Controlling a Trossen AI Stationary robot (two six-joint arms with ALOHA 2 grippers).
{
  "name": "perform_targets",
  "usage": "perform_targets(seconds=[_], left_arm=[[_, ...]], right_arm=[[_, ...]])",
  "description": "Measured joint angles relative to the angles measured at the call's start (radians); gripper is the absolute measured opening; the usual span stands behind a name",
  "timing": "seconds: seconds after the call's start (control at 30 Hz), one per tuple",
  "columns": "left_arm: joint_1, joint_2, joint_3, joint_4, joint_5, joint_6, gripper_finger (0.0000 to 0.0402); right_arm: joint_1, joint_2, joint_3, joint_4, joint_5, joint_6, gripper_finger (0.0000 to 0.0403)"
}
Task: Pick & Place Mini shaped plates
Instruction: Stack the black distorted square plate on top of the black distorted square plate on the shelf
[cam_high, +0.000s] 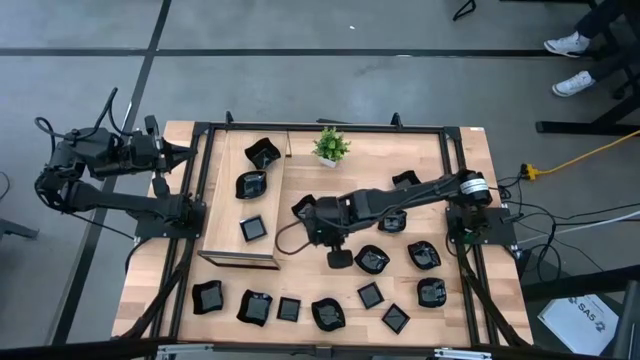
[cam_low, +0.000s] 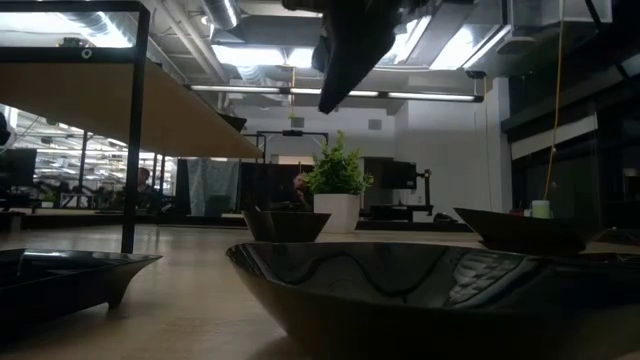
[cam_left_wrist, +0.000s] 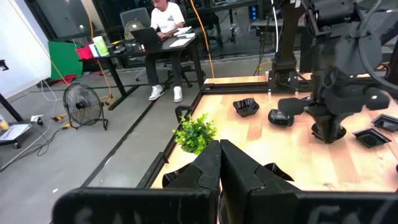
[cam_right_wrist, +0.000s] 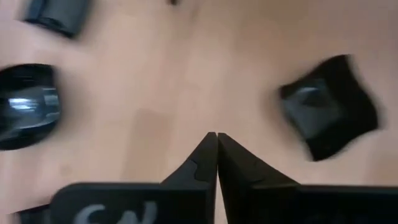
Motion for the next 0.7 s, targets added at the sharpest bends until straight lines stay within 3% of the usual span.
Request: perform_targets(seconds=[0.2, 0.43, 0.7], left_arm=[[0.0, 0.0, 0.0, 0.0, 0.0, 0.0, 0.0004], [0.0, 0.0, 0.0, 0.0, 0.0, 0.0, 0.0004], [0.0, 0.0, 0.0, 0.0, 0.0, 0.0, 0.0004]], right_arm=[[-0.004, 0.019, -0.025, 0.026, 0.051, -0.018, 0.0065], [-0.005, 0.024, -0.163, 0.174, 0.102, -0.138, 0.0129], [-0.013, 0.024, -0.327, 0.477, 0.224, -0.373, 0.0135]])
